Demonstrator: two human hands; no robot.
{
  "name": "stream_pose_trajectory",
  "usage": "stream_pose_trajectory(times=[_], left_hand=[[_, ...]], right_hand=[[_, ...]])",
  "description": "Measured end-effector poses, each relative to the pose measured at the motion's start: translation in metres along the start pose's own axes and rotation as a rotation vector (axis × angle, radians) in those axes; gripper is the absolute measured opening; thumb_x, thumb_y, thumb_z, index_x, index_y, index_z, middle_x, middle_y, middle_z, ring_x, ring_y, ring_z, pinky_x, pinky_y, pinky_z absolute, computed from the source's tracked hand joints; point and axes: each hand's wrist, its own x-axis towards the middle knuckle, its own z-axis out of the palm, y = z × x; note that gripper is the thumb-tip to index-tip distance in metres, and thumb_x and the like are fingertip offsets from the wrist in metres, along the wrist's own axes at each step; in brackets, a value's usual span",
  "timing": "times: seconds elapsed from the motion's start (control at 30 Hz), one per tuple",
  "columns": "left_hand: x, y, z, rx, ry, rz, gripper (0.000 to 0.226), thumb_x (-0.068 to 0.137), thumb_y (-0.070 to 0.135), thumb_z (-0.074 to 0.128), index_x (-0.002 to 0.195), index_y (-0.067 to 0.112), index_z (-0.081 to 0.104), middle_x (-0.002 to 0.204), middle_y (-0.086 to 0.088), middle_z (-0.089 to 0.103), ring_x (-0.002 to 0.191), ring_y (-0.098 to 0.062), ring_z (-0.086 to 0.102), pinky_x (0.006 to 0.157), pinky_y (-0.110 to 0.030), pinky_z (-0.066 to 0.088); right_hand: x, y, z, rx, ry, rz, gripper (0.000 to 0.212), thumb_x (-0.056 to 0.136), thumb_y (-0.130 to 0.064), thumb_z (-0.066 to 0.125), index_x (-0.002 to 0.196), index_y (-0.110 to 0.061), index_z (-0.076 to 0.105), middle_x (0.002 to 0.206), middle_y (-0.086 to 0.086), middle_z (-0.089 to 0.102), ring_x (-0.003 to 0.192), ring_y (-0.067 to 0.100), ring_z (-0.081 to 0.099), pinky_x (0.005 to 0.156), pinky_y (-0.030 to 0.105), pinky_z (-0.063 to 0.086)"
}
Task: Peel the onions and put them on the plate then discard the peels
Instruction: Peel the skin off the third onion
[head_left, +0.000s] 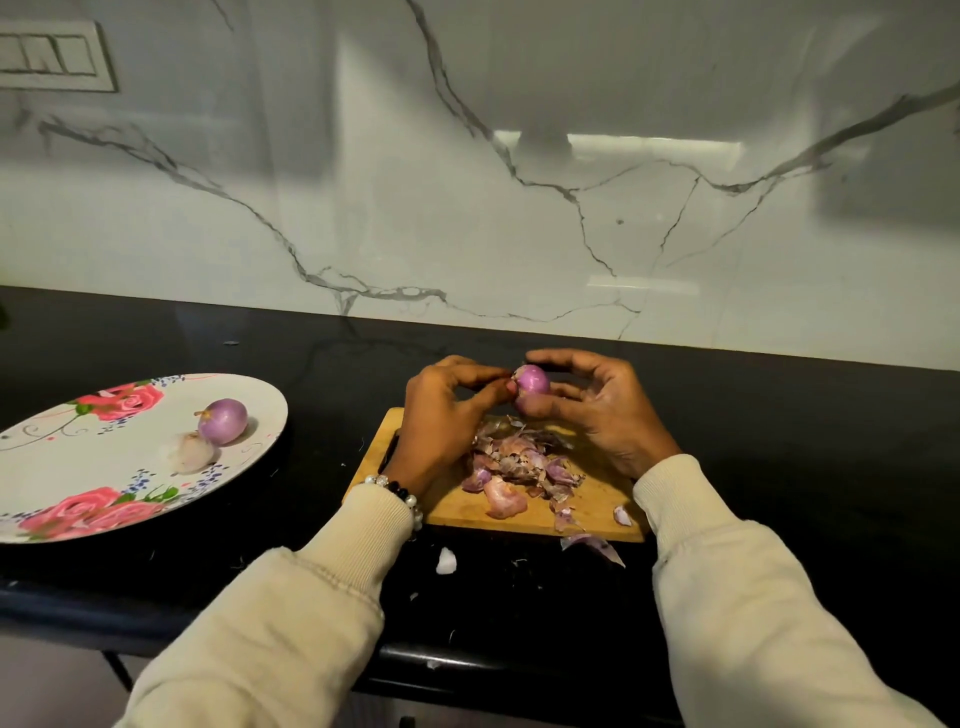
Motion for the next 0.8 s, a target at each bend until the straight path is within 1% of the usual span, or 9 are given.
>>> stream_pose_trajectory(times=[0.07,0.13,0.23,0.33,0.47,0.53,0.63,0.7,0.8], left_hand=[[0.0,0.001,0.0,-0.024,0.025,-0.005,0.013,0.08,0.007,0.077,0.092,0.012,0.078,0.088,0.003,0.07,0.082,-0.004,0.066,0.07,-0.015,0.05],[0.0,0.0,-0.002,0.06,0.045,0.061,0.012,0.08,0.007,0.077,0.09,0.012,0.078,0.085,0.003,0.069,0.079,-0.005,0.064,0.066,-0.013,0.045],[0.003,-0.006,-0.003,0.273,0.068,0.217,0.009,0.081,0.014,0.077,0.09,0.011,0.078,0.086,0.002,0.068,0.084,-0.014,0.061,0.068,-0.021,0.043],[0.004,-0.009,-0.003,0.367,0.095,0.299,0.011,0.084,0.018,0.071,0.088,0.01,0.077,0.086,-0.002,0.069,0.085,-0.02,0.059,0.071,-0.03,0.044],[0.003,-0.013,-0.001,0.41,0.058,0.239,0.015,0.09,0.022,0.064,0.091,0.012,0.074,0.091,-0.002,0.066,0.089,-0.021,0.057,0.078,-0.046,0.048],[0.004,-0.015,0.0,0.396,0.075,0.154,0.019,0.094,0.025,0.056,0.09,0.012,0.071,0.091,0.0,0.064,0.09,-0.021,0.058,0.082,-0.053,0.047],[0.006,-0.014,-0.002,0.281,0.135,-0.025,0.039,0.099,0.035,0.051,0.075,0.01,0.068,0.08,0.001,0.066,0.082,-0.021,0.062,0.085,-0.052,0.048],[0.005,-0.012,-0.004,0.315,0.146,-0.042,0.047,0.094,0.051,0.05,0.066,0.018,0.069,0.076,0.004,0.064,0.083,-0.02,0.061,0.087,-0.052,0.046],[0.004,-0.008,-0.004,0.444,0.125,-0.013,0.034,0.086,0.053,0.06,0.077,0.023,0.073,0.093,0.006,0.065,0.103,-0.021,0.052,0.092,-0.049,0.039]], right_hand=[[0.0,0.001,0.0,-0.016,-0.003,-0.012,0.055,0.067,0.002,0.084,0.118,-0.009,0.068,0.116,0.007,0.071,0.109,0.025,0.068,0.094,0.051,0.055],[-0.001,0.002,0.001,-0.034,-0.005,-0.02,0.055,0.065,0.001,0.084,0.117,-0.009,0.068,0.115,0.006,0.072,0.11,0.025,0.068,0.096,0.053,0.054],[-0.001,0.002,0.002,-0.065,0.005,-0.042,0.055,0.064,-0.005,0.086,0.116,-0.011,0.07,0.114,0.004,0.072,0.111,0.023,0.067,0.097,0.053,0.053],[-0.001,0.0,0.003,-0.086,0.006,-0.07,0.055,0.062,-0.01,0.087,0.115,-0.015,0.07,0.114,0.001,0.072,0.111,0.021,0.066,0.097,0.049,0.054],[-0.001,0.001,0.004,-0.059,-0.009,-0.065,0.057,0.067,0.003,0.084,0.119,-0.015,0.068,0.115,0.0,0.07,0.109,0.021,0.067,0.091,0.042,0.057],[-0.001,0.001,0.004,-0.072,0.016,-0.047,0.057,0.066,0.002,0.085,0.117,-0.018,0.07,0.115,-0.001,0.07,0.107,0.02,0.068,0.088,0.039,0.059],[-0.001,-0.001,0.002,-0.221,0.068,-0.056,0.057,0.065,-0.005,0.088,0.115,-0.025,0.07,0.113,-0.007,0.069,0.101,0.01,0.066,0.082,0.027,0.058],[0.0,-0.001,0.001,-0.297,0.076,-0.067,0.058,0.065,-0.006,0.089,0.116,-0.025,0.069,0.114,-0.008,0.068,0.101,0.01,0.064,0.082,0.024,0.056],[0.001,0.001,0.0,-0.349,0.069,-0.062,0.059,0.063,-0.008,0.09,0.117,-0.022,0.068,0.114,-0.008,0.068,0.105,0.01,0.063,0.086,0.023,0.053]])
